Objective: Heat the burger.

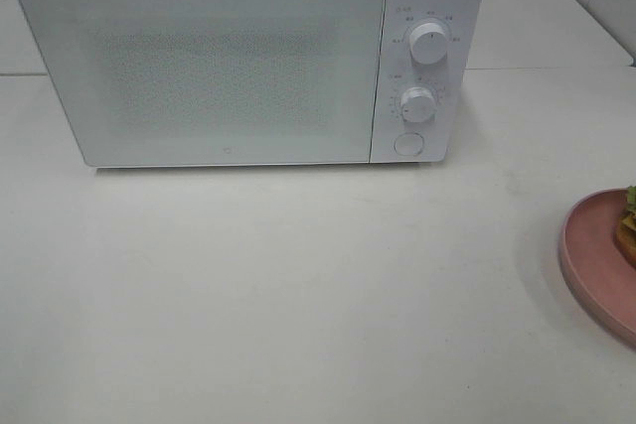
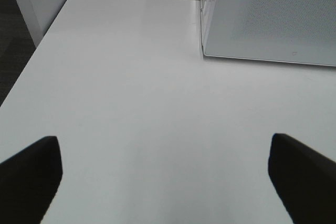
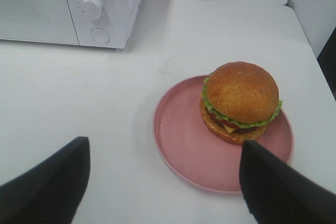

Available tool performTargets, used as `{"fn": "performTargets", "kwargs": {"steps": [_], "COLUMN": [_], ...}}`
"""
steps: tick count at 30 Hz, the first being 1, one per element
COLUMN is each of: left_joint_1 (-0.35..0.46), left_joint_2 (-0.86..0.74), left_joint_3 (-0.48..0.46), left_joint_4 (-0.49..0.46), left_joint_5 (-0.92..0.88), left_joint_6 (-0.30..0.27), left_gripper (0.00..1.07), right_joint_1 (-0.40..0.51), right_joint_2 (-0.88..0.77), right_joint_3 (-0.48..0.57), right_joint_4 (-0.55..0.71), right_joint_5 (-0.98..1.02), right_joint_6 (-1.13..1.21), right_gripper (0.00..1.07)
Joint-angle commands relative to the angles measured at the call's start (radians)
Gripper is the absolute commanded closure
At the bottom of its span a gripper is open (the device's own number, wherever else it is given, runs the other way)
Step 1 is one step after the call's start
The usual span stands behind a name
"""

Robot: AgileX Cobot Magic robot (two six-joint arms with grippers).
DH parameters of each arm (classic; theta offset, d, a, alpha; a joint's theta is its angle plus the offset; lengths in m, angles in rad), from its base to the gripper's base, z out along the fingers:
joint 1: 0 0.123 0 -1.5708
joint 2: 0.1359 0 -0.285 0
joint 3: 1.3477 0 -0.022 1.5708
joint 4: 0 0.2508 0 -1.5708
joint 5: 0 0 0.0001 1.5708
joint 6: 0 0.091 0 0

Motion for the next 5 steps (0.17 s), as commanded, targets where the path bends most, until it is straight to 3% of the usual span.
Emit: {"fn": "performTargets", "kwargs": {"steps": [1, 5], "left_joint_1": [0.005, 0.005], "left_joint_2": [-0.025, -0.025], "left_joint_3": [0.001, 0.001], "left_joint_4": [-0.012, -0.012], "left_joint_5": [-0.01, -0.01], "left_joint_6": [0.002, 0.002], "left_gripper": [0.06, 0.06], "right_joint_1": [-0.004, -0.004], "right_joint_2": [-0.025, -0.025], "right_joint_3": [0.005, 0.005], "right_joint_4": [-0.002, -0.002], "right_joint_5": [-0.012, -0.012], "right_joint_6": [-0.008, -0.009], "right_gripper": [0.31, 0.31]}}
